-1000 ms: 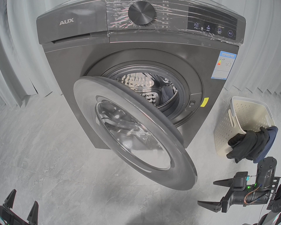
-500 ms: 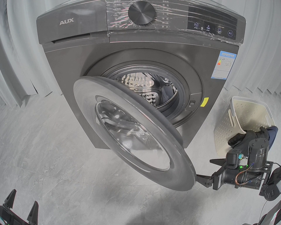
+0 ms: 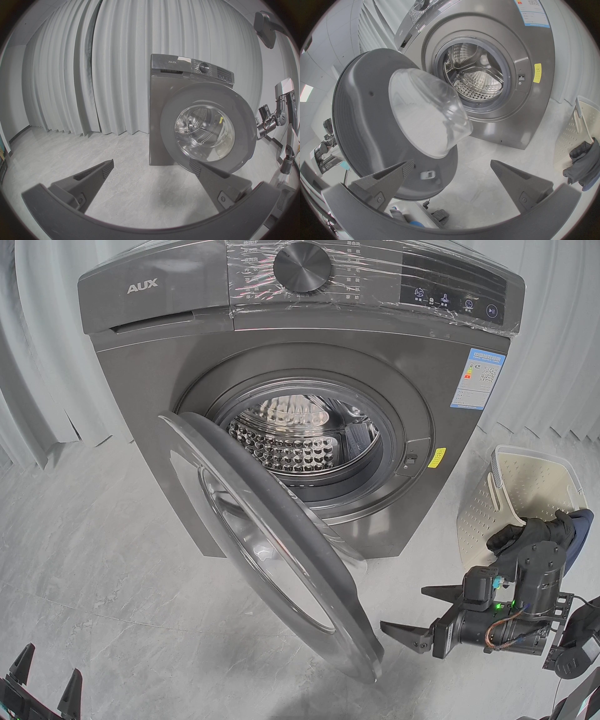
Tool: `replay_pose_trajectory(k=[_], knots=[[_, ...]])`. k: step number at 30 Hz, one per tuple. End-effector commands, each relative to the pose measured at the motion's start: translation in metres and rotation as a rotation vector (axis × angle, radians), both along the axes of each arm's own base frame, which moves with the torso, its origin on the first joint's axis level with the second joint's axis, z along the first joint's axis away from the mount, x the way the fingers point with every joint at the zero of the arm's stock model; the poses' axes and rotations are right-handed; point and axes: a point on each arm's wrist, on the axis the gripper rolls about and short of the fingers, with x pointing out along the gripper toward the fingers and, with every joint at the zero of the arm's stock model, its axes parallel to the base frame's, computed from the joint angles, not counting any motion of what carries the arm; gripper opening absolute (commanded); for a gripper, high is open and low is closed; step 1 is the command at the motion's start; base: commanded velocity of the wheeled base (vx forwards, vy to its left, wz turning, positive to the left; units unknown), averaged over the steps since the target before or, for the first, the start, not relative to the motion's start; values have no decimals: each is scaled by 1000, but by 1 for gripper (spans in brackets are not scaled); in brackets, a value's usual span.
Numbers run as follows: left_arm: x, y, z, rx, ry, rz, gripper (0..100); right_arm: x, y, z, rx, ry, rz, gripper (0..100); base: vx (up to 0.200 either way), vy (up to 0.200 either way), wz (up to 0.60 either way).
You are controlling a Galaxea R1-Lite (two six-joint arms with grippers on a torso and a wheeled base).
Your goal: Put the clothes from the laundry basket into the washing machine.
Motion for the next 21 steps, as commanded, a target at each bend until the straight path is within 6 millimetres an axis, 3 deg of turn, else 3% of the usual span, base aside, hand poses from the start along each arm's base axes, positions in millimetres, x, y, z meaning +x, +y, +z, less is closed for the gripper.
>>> replay_pose_trajectory(k=[1, 3, 8, 17, 21], knots=[[0, 0, -5, 0, 1, 1, 100, 21, -4, -4, -22, -5, -109, 100, -200, 0, 0], [0, 0, -5, 0, 1, 0, 100, 25, -4, -7, -32, 5, -125, 100, -200, 0, 0], [0, 0, -5, 0, 1, 0, 100, 31, 5, -14, -44, 21, -107, 100, 0, 0, 0], [0, 0, -5, 0, 1, -2, 100, 18, 42, -13, 14, 11, 36, 100, 0, 0, 0], [0, 0, -5, 0, 1, 0, 100, 27, 53, -2, 92, -67, 54, 100, 0, 0, 0]])
